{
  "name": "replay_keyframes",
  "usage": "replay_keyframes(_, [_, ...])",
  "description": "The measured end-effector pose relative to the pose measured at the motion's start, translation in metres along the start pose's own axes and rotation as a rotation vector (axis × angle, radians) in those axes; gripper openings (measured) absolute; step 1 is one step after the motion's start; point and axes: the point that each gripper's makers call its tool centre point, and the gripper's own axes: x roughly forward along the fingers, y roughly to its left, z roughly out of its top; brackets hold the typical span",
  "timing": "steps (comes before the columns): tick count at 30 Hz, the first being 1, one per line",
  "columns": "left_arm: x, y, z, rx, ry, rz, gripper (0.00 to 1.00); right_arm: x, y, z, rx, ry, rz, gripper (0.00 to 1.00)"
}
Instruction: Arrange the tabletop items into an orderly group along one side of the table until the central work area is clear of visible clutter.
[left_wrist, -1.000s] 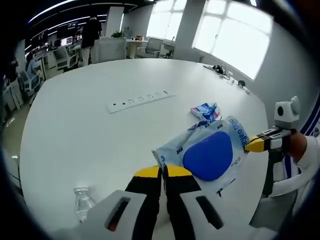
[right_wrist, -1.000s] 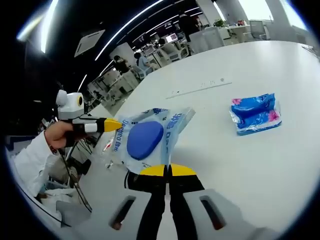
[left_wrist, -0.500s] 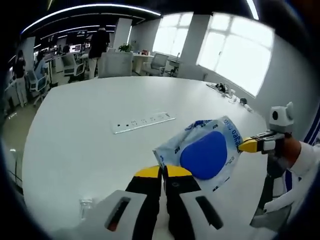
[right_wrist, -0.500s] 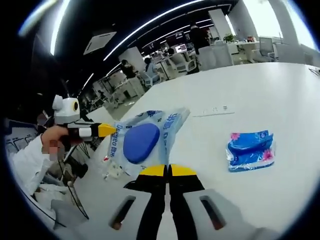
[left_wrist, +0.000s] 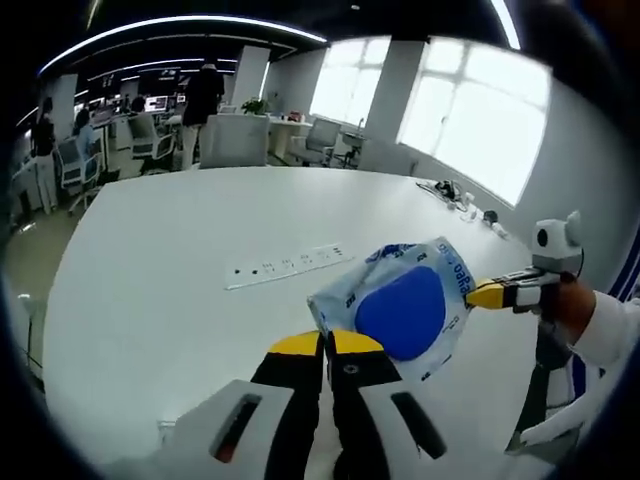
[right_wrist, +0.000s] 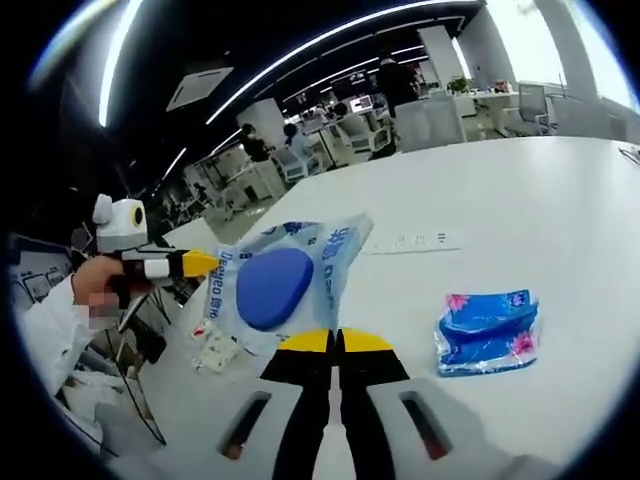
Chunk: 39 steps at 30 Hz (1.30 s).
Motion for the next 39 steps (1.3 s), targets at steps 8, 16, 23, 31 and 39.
replay_keyframes(8, [0.028, 0.008, -0.018, -0.007, 0.055, -0.003, 0.00, 0.019, -0.022, -0.013, 0.026, 0.032, -0.032, 0.00])
replay_keyframes(16, [0.052, 0.014, -0.034, -0.025, 0.096, -0.011, 0.00, 0.037, -0.045, -0.031, 0.062, 0.069, -0.068, 0.00])
replay_keyframes(23, [0.070, 0.019, -0.047, -0.021, 0.127, -0.014, 0.00, 0.054, -0.064, -0.045, 0.112, 0.082, -0.101, 0.00])
replay_keyframes(31, [0.089, 0.031, -0.062, -0.035, 0.160, -0.014, 0.00, 0.070, -0.078, -0.057, 0.145, 0.098, -0.115, 0.00])
replay_keyframes(39, [0.101, 0.037, -0.066, -0.050, 0.166, -0.023, 0.00, 0.078, -0.085, -0.064, 0.181, 0.102, -0.128, 0.00])
